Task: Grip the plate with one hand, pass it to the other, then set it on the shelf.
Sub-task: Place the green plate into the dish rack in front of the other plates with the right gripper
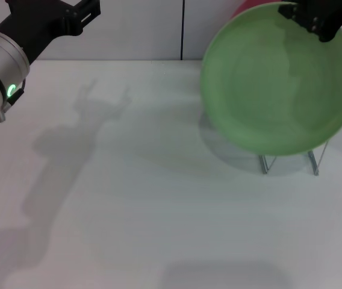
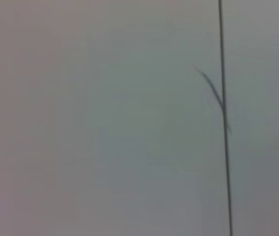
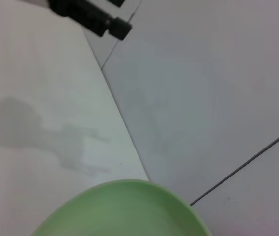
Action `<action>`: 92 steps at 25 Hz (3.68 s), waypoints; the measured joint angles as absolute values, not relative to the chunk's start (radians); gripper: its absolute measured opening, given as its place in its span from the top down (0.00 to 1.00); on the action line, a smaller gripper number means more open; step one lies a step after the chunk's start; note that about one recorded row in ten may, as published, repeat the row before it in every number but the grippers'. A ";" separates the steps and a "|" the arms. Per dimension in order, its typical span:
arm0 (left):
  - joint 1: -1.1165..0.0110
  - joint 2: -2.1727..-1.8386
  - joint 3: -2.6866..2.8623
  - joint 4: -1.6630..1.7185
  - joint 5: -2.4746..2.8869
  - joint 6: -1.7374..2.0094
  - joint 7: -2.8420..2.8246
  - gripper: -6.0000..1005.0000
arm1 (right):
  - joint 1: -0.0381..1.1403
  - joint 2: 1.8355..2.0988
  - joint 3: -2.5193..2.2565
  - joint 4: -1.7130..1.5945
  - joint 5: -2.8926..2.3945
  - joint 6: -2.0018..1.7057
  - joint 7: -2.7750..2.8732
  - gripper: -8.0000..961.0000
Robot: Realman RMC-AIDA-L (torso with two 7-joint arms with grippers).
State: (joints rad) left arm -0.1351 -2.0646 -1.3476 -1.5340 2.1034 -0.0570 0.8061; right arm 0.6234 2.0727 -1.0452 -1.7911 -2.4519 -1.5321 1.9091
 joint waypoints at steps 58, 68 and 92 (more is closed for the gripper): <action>-0.312 -2.072 -1.023 -0.585 2.284 1.171 0.261 0.18 | 0.550 2.078 -1.114 -1.971 -2.465 -1.540 1.543 0.95; -0.322 -2.073 -1.007 -0.570 2.283 1.169 0.261 0.18 | 0.524 2.077 -1.120 -1.961 -2.444 -1.512 1.465 0.95; -0.344 -2.077 -0.994 -0.556 2.278 1.141 0.261 0.18 | 0.480 2.079 -1.127 -1.951 -2.451 -1.508 1.390 0.95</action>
State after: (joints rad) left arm -0.3441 -2.0770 -0.9939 -0.5563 2.2779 1.1410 0.2607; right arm 0.4801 2.0789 -1.1267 -1.9511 -2.4509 -1.5081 1.3895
